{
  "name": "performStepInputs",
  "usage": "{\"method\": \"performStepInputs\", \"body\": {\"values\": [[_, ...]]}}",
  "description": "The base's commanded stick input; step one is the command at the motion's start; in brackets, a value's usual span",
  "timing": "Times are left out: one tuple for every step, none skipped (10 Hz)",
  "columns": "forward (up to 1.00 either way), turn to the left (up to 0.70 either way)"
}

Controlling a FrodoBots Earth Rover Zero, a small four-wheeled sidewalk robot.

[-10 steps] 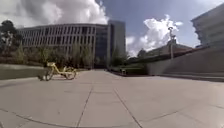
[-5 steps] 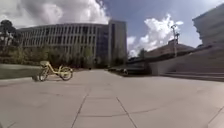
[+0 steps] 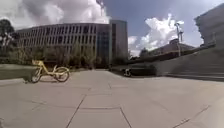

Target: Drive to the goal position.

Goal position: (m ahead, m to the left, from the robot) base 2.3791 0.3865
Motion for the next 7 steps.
{"method": "performStepInputs", "body": {"values": [[1.0,0.01],[1.0,0.01],[1.0,-0.37],[1.0,-0.32],[1.0,0.01],[1.0,0.01],[1.0,0.01]]}}
